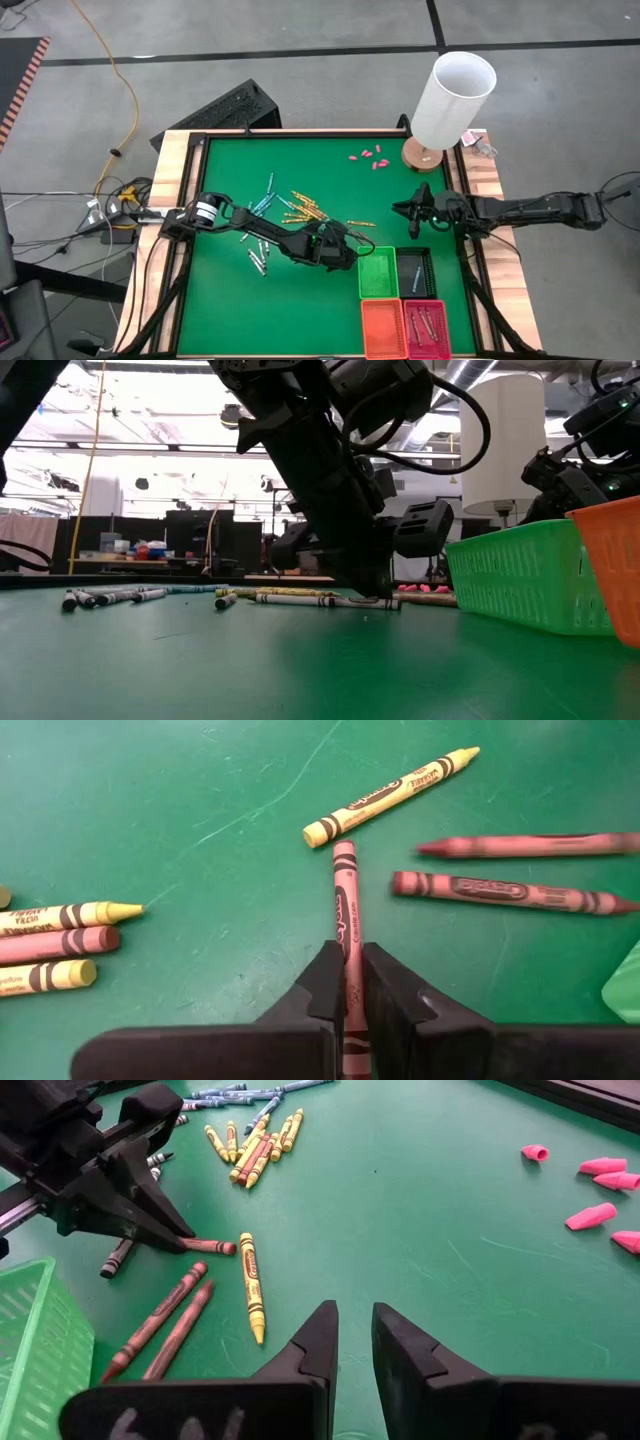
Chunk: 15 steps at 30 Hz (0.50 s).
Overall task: Sort crayons
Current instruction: Put the brown crayon into the red bin
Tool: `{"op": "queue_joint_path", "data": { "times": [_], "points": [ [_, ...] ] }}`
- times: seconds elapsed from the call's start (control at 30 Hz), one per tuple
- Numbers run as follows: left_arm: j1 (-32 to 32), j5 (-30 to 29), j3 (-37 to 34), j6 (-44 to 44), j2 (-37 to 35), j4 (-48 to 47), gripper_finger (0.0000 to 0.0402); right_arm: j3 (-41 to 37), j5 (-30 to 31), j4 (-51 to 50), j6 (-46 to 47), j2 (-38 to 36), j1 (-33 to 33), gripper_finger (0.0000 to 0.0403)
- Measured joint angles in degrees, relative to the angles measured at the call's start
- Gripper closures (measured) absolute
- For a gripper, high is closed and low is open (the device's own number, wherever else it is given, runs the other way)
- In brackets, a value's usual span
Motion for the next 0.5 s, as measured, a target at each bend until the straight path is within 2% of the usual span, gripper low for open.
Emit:
{"op": "queue_joint_path", "data": {
  "times": [0.5],
  "points": [
    [0.09,-1.97,0.26,4.63,-3.53,-4.23,0.0400,0.02,-0.04,-0.27,-0.15,0.00,0.00,0.0335]
  ]
}}
